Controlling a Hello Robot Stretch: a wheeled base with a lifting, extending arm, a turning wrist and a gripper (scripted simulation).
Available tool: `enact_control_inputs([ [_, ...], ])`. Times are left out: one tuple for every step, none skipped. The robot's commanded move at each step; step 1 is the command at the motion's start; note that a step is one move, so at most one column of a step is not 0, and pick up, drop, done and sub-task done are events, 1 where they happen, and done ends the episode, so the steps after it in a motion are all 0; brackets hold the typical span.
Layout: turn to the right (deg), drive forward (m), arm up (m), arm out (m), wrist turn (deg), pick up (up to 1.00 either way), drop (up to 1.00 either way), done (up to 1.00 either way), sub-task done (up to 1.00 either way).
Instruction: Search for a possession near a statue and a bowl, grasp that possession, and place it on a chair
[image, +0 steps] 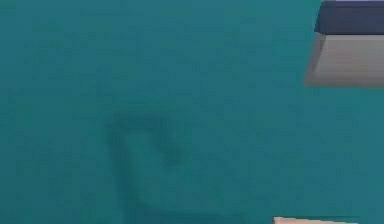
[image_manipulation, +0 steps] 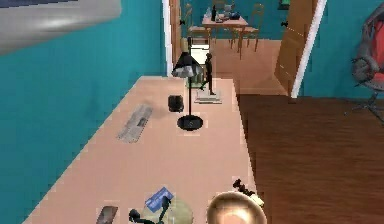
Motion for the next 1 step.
enact_control_inputs([
  [45.0,0.00,0.00,0.00,0.0,0.00,0.00,0.00,0.00],
])
